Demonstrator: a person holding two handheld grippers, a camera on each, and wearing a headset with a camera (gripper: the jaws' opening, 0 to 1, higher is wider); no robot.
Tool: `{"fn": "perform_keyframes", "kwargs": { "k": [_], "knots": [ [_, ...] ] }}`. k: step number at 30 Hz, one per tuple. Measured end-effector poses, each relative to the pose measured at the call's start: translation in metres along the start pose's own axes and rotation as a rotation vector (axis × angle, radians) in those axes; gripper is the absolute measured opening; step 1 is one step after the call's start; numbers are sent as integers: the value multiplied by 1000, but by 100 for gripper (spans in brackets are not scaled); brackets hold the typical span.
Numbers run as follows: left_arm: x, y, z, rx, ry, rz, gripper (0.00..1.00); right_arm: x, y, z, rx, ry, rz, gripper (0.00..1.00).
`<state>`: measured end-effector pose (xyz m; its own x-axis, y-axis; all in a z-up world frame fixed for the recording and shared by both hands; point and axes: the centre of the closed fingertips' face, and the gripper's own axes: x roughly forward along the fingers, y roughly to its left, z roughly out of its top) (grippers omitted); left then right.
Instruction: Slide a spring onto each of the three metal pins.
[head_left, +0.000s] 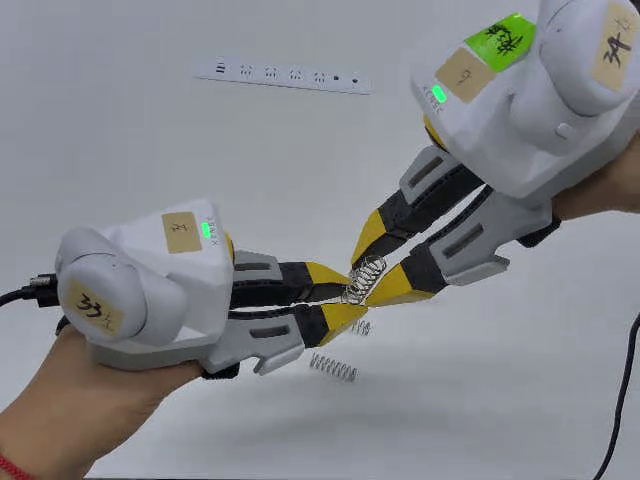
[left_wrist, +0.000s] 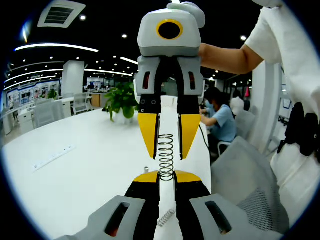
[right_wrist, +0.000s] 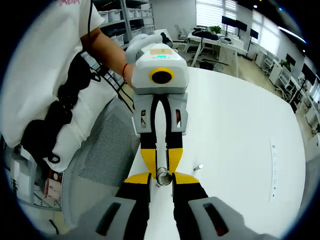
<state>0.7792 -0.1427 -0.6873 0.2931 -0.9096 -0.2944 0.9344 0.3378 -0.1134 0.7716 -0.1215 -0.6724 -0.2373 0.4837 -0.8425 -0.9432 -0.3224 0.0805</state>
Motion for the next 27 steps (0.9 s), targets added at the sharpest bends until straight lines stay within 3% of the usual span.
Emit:
{"fn": "perform_keyframes", "kwargs": {
  "k": [12, 27],
  "knots": [
    [-1, 1, 0, -4, -7, 0, 10, 1, -2, -2, -41, 36, 41, 14],
    [-2, 1, 0, 7, -9, 3, 10, 2, -3, -1, -58, 55, 41, 12]
  ]
}}
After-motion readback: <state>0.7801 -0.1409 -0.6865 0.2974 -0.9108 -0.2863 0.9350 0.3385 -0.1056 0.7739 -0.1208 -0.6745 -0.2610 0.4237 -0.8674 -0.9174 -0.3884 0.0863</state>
